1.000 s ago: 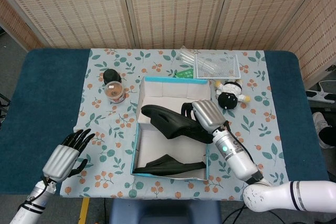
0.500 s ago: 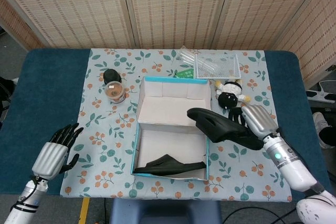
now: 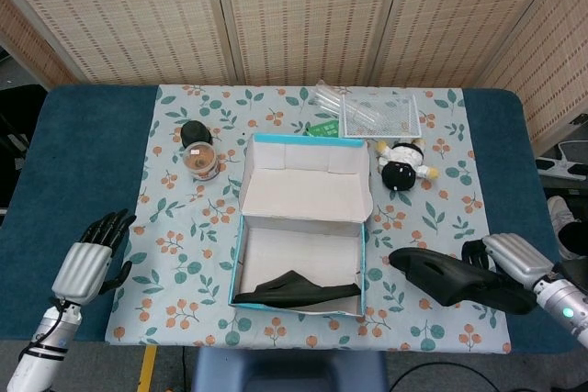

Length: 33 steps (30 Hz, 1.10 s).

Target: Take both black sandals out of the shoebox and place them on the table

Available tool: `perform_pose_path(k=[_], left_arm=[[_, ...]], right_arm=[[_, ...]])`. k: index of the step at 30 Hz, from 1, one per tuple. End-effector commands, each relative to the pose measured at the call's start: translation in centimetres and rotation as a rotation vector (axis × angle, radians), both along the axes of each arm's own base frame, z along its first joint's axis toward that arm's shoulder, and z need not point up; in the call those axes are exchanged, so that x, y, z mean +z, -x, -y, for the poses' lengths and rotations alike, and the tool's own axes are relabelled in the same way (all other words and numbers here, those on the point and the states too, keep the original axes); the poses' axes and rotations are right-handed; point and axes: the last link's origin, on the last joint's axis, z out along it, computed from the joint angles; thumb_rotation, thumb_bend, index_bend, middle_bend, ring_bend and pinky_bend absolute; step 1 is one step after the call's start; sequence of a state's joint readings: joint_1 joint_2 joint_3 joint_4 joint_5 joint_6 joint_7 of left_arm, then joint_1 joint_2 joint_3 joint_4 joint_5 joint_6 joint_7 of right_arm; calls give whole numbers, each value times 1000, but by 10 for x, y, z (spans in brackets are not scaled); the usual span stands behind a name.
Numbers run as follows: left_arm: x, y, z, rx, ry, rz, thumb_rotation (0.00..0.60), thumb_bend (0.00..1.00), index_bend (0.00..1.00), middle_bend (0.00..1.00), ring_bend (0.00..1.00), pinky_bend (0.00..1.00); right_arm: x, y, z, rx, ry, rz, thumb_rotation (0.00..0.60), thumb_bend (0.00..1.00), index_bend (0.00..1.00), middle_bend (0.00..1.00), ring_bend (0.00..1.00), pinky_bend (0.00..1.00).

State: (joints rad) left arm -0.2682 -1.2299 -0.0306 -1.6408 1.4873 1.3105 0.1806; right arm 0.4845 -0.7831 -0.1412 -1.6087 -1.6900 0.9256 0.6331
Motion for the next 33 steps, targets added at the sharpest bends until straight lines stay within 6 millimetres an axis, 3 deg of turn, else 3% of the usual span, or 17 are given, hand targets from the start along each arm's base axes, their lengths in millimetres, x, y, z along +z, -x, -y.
perform_pose_path(k=[1,6,10,15,17,18,20,21,25,30,33], left_arm=[[-1,0,-1,0,3,-1,600,455,0,0,0,136],[-6,0,-2,9,17,-9,600,455,0,0,0,136],[-11,-1,-5,13,29,-14,600,455,0,0,0,136],[-14,-2,-7,11,34,-22,600,455,0,0,0,136],[-14,-2,-7,15,35,-23,600,455,0,0,0,136],[-14,-1,-8,17,36,-23,600,455,0,0,0,136],[-15,-1,-8,21,39,-22,600,456,0,0,0,136],[-15,0,-8,22,41,-22,600,456,0,0,0,136],[-17,1,-9,29,50,-25,600,455,0,0,0,136],[-17,1,-10,31,51,-24,600,455,0,0,0,136],[-17,0,-9,26,50,-20,600,455,0,0,0,136]], right_arm=[[-7,12,9,-36,-53,-6,600,312,716,802,549,633],[-20,11,37,-26,-94,-52,600,313,695,787,524,633],[-30,5,65,8,-59,-80,600,313,531,690,449,607],[-34,0,92,-10,-20,-102,600,312,476,602,389,586],[-35,2,101,-41,-44,-150,600,312,337,517,325,535],[-35,4,104,-61,-56,-171,600,311,178,409,240,471],[-33,7,114,-86,-54,-208,600,311,25,251,115,393],[-32,9,118,-89,-48,-230,600,311,0,174,56,350],[-28,17,131,-110,3,-266,600,311,0,11,0,252],[-16,23,137,-93,95,-304,600,288,0,0,0,209],[-13,15,127,-57,169,-237,600,272,0,0,0,168]])
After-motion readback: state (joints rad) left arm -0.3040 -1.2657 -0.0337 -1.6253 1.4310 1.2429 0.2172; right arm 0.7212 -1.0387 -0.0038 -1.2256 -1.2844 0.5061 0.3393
